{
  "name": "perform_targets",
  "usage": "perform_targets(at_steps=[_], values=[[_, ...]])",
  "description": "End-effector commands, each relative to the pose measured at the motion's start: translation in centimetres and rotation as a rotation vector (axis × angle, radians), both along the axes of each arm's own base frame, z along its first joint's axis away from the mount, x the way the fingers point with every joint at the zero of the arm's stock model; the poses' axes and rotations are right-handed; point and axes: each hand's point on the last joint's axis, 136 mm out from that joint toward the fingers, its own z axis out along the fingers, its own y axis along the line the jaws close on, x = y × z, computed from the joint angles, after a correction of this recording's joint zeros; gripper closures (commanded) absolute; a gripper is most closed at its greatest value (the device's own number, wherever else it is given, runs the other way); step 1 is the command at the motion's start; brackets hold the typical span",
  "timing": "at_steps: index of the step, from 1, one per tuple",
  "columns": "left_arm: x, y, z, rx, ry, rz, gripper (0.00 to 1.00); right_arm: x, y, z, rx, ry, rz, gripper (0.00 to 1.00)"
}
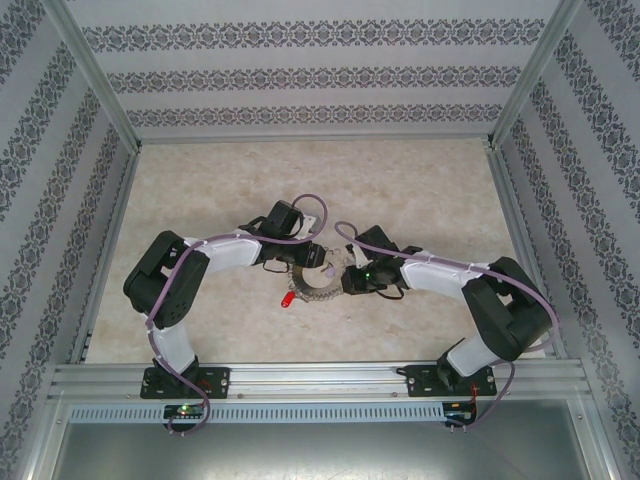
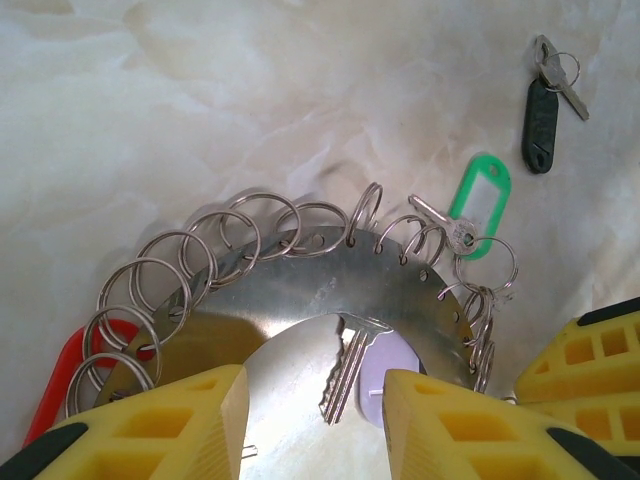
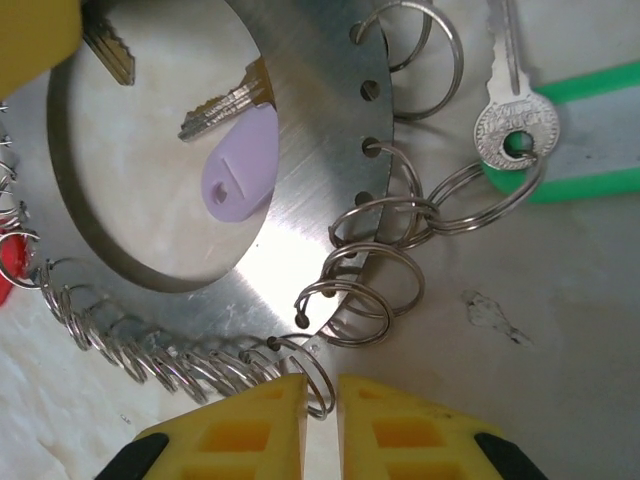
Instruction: Put the keys on the keyring
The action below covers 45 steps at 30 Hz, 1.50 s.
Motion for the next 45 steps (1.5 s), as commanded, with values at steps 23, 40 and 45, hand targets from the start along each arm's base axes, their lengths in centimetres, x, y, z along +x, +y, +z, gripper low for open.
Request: perform_targets(at_steps=[23,40,45], values=[[0.6,0.5,1.4,0.01,-0.026,-0.008,0.6,-1.2,2.0,-0.7,0.088,0.038,0.034,0.86],[0.4,0.7,1.2,0.019,-0.018,-0.002,0.6,-0.7,3.4,-0.2,0.143,0.006,0.053,0.91],[0.5,0.7,1.8,0.014,-0.032,-0.001,0.61,-1.1,2.8,0.6,0.123,-0.064,0.098,0.96]])
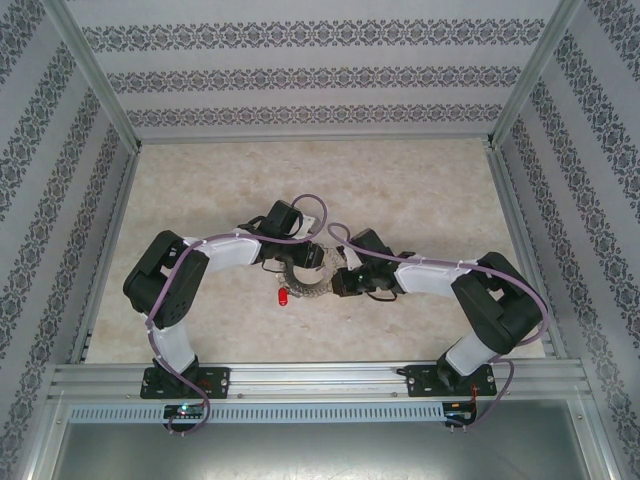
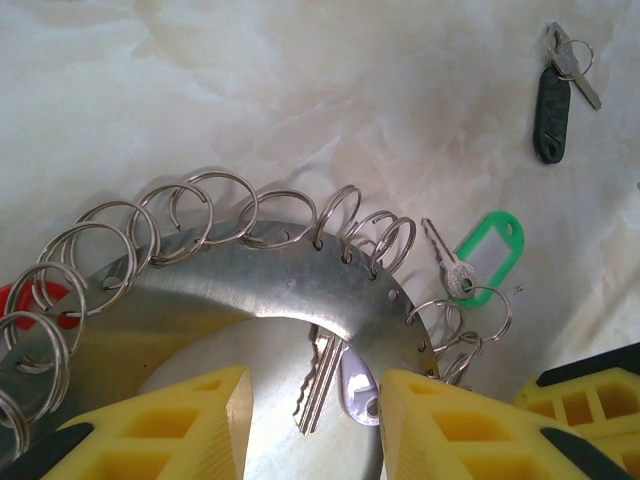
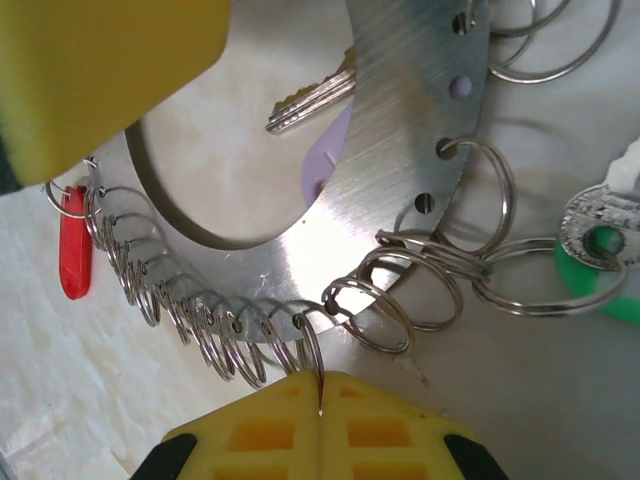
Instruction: Put the keys on the keyring
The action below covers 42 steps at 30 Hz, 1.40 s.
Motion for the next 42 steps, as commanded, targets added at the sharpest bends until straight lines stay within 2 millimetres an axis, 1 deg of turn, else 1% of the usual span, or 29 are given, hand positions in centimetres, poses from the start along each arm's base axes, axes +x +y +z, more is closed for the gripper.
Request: perform_targets(at_steps=[1,3,4,8,10,13,16,18,20,24,26,28,29,32,35,37,38,42], values=[[0.7,0.3,2.3,-0.005,-0.048,0.008,0.61,-0.6,-0.6,0.7,-0.018,-0.07,0.051,0.96],[1.0,0.5,3.2,-0.004,-0.079,0.021,0.61,-0.5,-1.2,1.3,-0.044,-0.131,0.078,1.0],[1.1,0.7,3.7,-0.005,-0.095,0.028,0.61,-0.5,-1.2,1.8,-0.042,-0.16,0.096,1.0],[1.6,1.3,7.2,-0.019,-0.204,0.053,0.61,-0.6,-1.5,4.2,-0.043,-0.323,0.218,1.0],[1.8,1.9,9.3,-0.027,-0.273,0.072,0.61,-0.7,-1.7,5.8,-0.047,-0.434,0.281,1.0],[1.6,3.0,12.4,-0.03,-0.384,0.087,0.6,-0.8,-1.6,9.7,-0.017,-0.655,0.384,1.0],[1.0,3.8,15.2,-0.035,-0.487,0.066,0.59,-0.8,-1.6,13.0,-0.023,-0.852,0.475,1.0],[0.4,4.3,16.5,-0.033,-0.547,0.033,0.58,-0.7,-1.6,14.8,-0.029,-0.925,0.525,1.0],[-0.6,4.3,17.8,-0.04,-0.612,-0.028,0.58,-0.2,-1.4,16.7,-0.019,-0.987,0.54,1.0],[-2.9,3.6,20.3,-0.094,-0.751,-0.191,0.58,0.4,-0.5,20.1,0.083,-1.102,0.578,1.0],[-4.0,3.5,20.9,-0.119,-0.806,-0.273,0.58,0.8,-0.2,21.2,0.116,-1.142,0.599,1.0],[-4.9,3.3,21.3,-0.151,-0.833,-0.359,0.58,0.6,0.1,22.0,0.168,-1.16,0.652,1.0],[-5.0,3.3,21.4,-0.163,-0.831,-0.373,0.58,0.8,0.2,22.4,0.178,-1.168,0.66,1.0],[-5.0,3.5,21.8,-0.182,-0.813,-0.433,0.58,0.4,0.7,23.1,0.211,-1.201,0.751,1.0],[-6.3,2.6,22.2,-0.232,-0.802,-0.573,0.58,0.4,1.1,23.7,0.267,-1.205,0.806,1.0],[-7.8,1.9,22.0,-0.282,-0.81,-0.689,0.59,0.5,1.4,24.2,0.302,-1.202,0.827,1.0],[-8.1,1.7,22.0,-0.288,-0.83,-0.718,0.61,0.4,1.6,24.5,0.328,-1.204,0.836,1.0],[-7.8,1.6,22.2,-0.271,-0.925,-0.722,0.63,0.6,2.1,24.9,0.391,-1.176,0.864,1.0]])
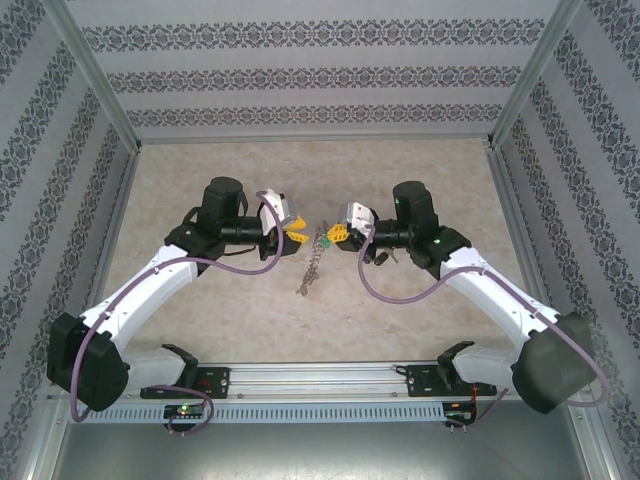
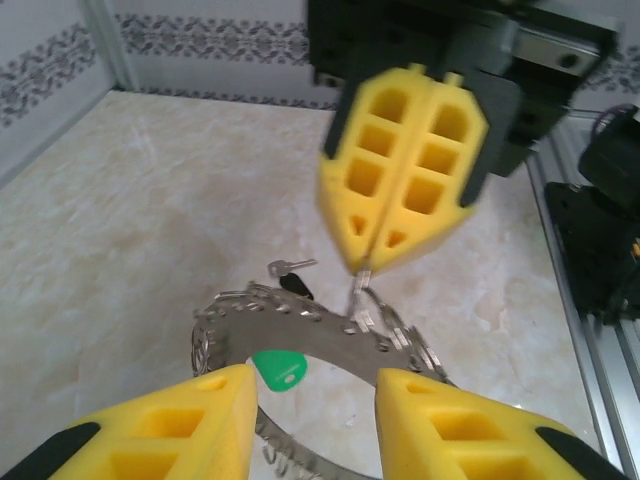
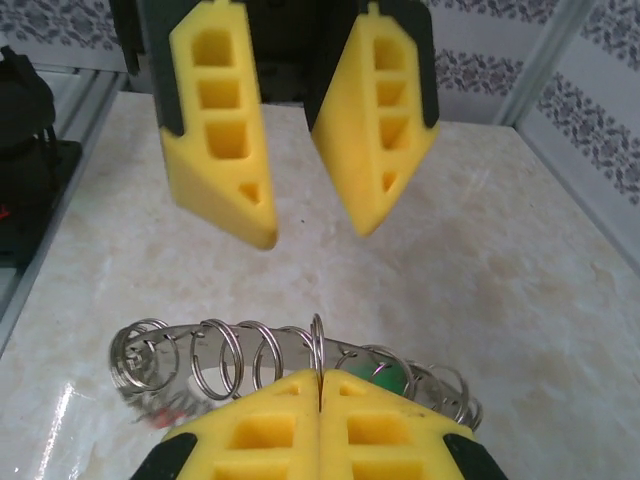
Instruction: Put the keys on the keyring
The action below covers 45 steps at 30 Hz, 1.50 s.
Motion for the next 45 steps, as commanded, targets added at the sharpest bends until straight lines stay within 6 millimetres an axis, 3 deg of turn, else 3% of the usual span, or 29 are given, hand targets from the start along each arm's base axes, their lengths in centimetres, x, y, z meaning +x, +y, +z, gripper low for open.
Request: perform_targets(at_steps=[1,7,16,22,29,45], values=[[-1.5,-0.4,0.9,-0.02,-0.108,-0.111,0.65,-1.2,0.9,2.1,0.067,-0.03,0.138,1.0],[-1.4,-0.7,1.4,-0.022,-0.129,-0.13,0.68,-1.4,1.2,2.0,0.063,-0.018,0.164,1.0],[-1.9,-1.3,0.0,0.034,-0.111,-0.191,0.71,-2.1,1.7,2.2,0.067,0.004,0.211,1.0],[-1.4,-1.7,0.8,0.002,-0.15,-0.186,0.73,-2.0,1.9,2.2,0.066,0.011,0.215,1.0],[-1.8,-2.0,0.8,-0.001,-0.123,-0.228,0.82,-2.1,2.3,2.4,0.072,0.009,0.227,1.0],[-1.1,-0.5,-1.0,0.079,-0.126,-0.154,0.75,-2.3,2.4,2.8,0.081,0.003,0.232,1.0]])
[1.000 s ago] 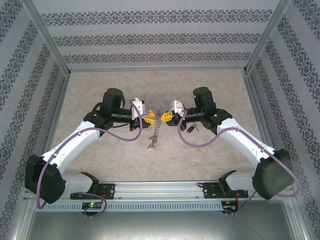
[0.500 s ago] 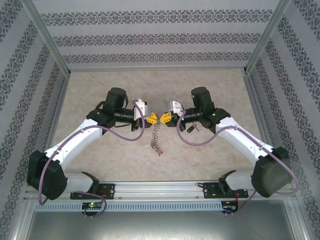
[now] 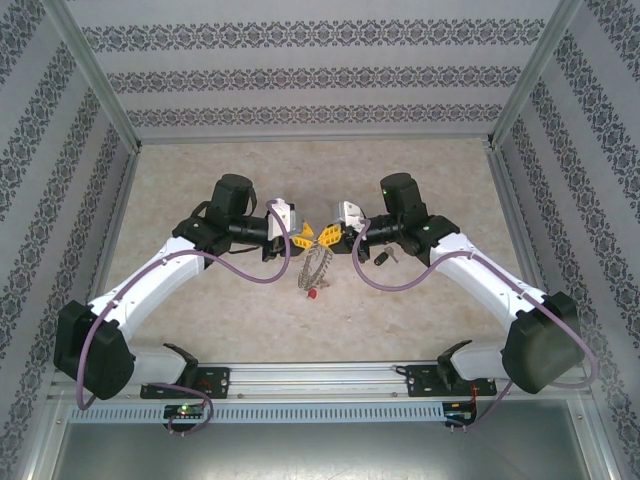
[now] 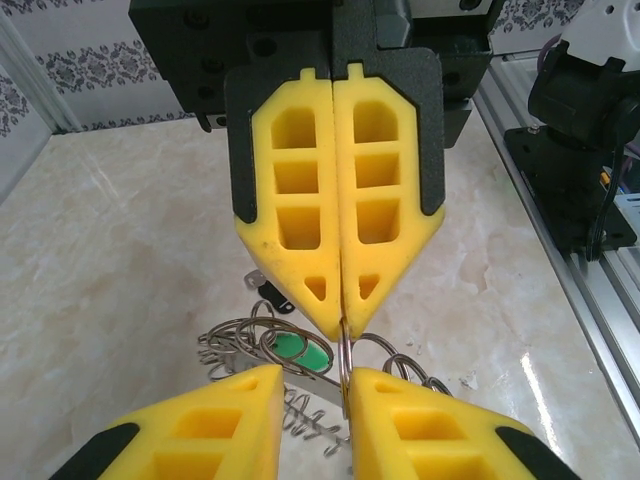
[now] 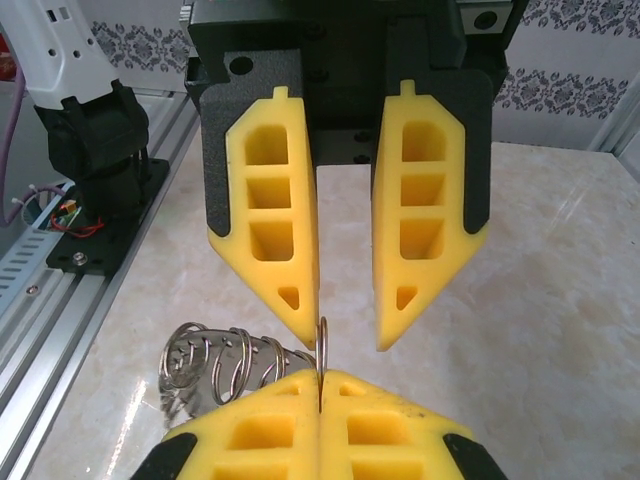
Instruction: Put the keys on the keyring
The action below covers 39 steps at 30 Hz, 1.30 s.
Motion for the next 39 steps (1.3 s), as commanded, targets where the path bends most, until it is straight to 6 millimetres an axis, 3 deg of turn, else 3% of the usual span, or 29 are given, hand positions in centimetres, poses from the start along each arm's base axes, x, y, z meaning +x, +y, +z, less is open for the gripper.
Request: perform_targets(at_steps=[1,5,9,15,19,24,39], values=[[-0.2,0.8,-0.2,0.021,-0.012,0.004,0.76,-0.9,0.7,2.8,0.074,-0.063,0.073,1.0],[0.0,1.0,0.1,0.019,-0.013,0.001,0.71,-0.9,0.7,2.7,0.07,-0.064,0.068,1.0],[0.0,1.5,1.6,-0.069,0.007,-0.009,0.66,-0.7,0.7,2.5,0.062,-0.066,0.058,1.0],[0.0,2.6,2.0,-0.092,0.063,-0.024,0.66,-0.9,0.8,2.7,0.077,-0.06,0.083,1.0],[-1.4,2.2,2.4,-0.108,0.141,-0.118,0.65,-0.4,1.3,2.6,0.073,-0.048,0.08,1.0],[-1.9,1.9,1.6,-0.087,0.153,-0.151,0.67,-0.5,1.6,2.7,0.08,-0.049,0.093,1.0],[-0.8,1.3,0.7,-0.074,0.129,-0.123,0.69,-0.6,1.8,3.3,0.097,-0.049,0.097,1.0]])
